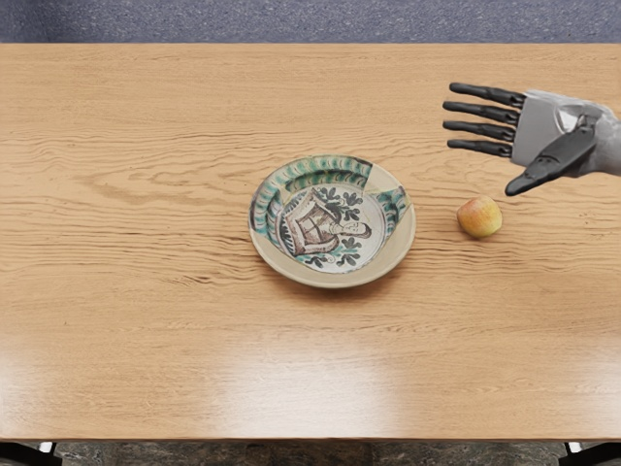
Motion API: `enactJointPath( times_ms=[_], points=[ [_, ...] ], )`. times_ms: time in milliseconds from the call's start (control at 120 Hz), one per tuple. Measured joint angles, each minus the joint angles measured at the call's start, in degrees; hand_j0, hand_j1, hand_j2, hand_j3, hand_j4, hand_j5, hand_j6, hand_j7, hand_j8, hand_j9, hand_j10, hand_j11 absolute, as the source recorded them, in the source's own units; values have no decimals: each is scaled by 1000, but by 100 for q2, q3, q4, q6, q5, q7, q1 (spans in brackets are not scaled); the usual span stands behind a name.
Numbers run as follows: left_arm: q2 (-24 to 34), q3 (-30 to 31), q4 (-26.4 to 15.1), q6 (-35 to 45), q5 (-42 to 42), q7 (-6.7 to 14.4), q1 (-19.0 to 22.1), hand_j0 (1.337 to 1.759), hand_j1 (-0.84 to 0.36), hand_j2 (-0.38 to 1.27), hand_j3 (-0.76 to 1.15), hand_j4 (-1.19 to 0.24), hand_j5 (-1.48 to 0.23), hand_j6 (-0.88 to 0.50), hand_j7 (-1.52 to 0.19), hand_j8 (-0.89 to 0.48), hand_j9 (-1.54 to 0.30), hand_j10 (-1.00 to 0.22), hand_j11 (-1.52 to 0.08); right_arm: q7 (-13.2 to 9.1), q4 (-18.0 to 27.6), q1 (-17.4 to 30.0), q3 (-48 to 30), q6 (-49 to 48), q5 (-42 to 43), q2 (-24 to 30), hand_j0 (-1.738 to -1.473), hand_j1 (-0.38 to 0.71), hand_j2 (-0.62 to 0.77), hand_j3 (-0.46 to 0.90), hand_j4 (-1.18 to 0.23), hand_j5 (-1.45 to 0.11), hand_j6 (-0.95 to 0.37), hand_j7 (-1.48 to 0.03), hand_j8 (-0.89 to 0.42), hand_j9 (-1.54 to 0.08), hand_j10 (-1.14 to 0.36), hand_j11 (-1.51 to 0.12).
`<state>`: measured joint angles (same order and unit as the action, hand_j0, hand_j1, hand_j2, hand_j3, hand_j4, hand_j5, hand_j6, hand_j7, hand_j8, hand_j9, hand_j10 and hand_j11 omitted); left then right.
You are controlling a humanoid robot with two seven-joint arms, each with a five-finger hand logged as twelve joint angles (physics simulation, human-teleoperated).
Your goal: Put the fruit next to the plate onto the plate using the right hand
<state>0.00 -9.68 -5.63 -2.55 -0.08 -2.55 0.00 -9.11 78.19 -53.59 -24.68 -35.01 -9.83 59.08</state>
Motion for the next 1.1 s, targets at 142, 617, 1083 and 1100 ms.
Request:
enactJointPath(
  times_ms=[142, 617, 1083, 1100],
  points=[
    [0, 0, 0, 0, 0, 0, 0, 1658, 53, 50, 0, -247, -321, -247, -321, -247, -321, -247, -321, -16, -18, -40, -38, 0, 16, -9, -1658, -307, -6, 0, -33, -47, -33, -47, -33, -47, -34, -47],
    [0, 0, 0, 0, 0, 0, 0, 1658, 53, 50, 0, -247, -321, -247, -321, -247, -321, -247, -321, -30, 1336, -134, -240, 1913, 3531, 445, -1658, -301, -6, 0, -43, -54, -43, -54, -43, -54, -43, -54],
    [0, 0, 0, 0, 0, 0, 0, 1658, 53, 50, 0, -247, -321, -247, -321, -247, -321, -247, -321, -880, 1718, -165, 1120, 5326, 4547, -227, -1658, -297, -6, 0, -49, -60, -51, -59, -50, -59, -49, -59],
    [0, 0, 0, 0, 0, 0, 0, 1658, 53, 50, 0, -247, -321, -247, -321, -247, -321, -247, -321, -914, 1719, -168, 1153, 5412, 4564, -272, -1658, -295, -7, 0, -52, -63, -54, -62, -53, -62, -52, -62]
  ],
)
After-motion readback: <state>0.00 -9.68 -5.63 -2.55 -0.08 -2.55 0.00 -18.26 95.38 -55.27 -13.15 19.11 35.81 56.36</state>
